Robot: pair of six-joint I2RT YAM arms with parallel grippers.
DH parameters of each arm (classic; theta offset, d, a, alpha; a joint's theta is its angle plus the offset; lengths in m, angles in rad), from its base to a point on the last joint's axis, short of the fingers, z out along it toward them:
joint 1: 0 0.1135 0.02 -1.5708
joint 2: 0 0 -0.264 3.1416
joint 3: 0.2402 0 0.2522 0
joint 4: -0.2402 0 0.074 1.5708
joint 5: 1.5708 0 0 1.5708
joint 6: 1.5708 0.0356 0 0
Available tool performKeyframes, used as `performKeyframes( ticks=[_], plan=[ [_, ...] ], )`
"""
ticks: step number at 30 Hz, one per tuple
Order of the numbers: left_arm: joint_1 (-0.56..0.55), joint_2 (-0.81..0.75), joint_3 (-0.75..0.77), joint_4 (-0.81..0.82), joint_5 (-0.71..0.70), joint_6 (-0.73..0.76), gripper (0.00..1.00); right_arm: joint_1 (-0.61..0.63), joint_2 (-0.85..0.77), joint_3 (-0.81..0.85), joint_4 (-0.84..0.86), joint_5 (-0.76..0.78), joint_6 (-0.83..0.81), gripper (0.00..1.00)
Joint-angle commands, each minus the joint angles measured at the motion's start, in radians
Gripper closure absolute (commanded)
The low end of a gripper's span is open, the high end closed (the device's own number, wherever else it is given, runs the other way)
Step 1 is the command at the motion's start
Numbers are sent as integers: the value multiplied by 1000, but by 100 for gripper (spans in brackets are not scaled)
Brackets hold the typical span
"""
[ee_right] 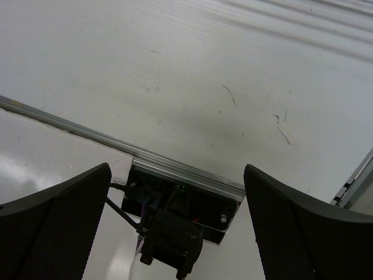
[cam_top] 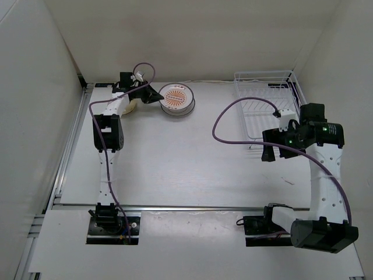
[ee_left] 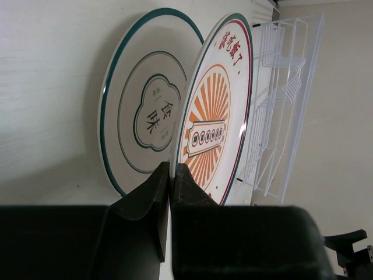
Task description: Unload the plates from the dish rack
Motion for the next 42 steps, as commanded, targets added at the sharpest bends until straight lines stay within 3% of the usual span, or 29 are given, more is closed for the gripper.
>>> performKeyframes(
  ticks=[1,10,20,24,25,28,36,42],
  plan=[
    [-14,-44,25,98,15,-31,86,-4,-10,8,-41,-16,-11,3],
    [-23,-62,-61,123,-66,3,83,-4,-28,-39,4,-27,10,3],
    [-33,-62,-124,123,-67,41,80,-13,-46,-48,33,-45,38,3],
    [-33,-62,-142,123,-67,41,62,-13,-80,-71,33,-45,47,3],
    [-42,-71,-143,123,-67,52,53,-13,-91,-88,33,-45,47,3],
    [-42,-81,-143,123,-67,61,45,-24,-103,-99,45,-56,56,3],
    [-51,-114,-141,123,-112,121,43,-24,-112,-108,65,-85,65,3],
    [-60,-151,-132,104,-246,186,43,-24,-122,-117,74,-105,84,3]
  ],
)
